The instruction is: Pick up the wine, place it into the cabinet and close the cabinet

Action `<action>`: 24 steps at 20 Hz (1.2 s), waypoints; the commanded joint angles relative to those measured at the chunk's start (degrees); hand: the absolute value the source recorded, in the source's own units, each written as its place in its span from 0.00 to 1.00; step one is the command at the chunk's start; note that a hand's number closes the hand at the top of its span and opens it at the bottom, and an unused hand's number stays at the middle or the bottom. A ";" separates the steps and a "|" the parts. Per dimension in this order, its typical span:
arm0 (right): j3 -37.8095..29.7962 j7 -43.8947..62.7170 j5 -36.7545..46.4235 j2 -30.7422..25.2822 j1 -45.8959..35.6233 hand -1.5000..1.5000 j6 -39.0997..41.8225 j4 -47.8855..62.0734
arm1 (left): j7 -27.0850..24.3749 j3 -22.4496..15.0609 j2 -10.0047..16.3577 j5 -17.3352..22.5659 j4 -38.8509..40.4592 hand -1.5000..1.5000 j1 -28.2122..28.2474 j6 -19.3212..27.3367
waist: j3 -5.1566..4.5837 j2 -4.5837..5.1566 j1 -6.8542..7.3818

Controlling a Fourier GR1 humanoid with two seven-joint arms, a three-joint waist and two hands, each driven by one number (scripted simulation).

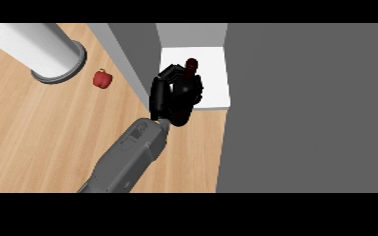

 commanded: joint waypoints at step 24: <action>0.40 -1.37 -2.32 0.35 -1.52 0.00 2.44 0.74 | -1.74 -2.98 -0.01 13.20 30.01 1.00 -19.25 -3.48 | -0.06 1.12 -3.22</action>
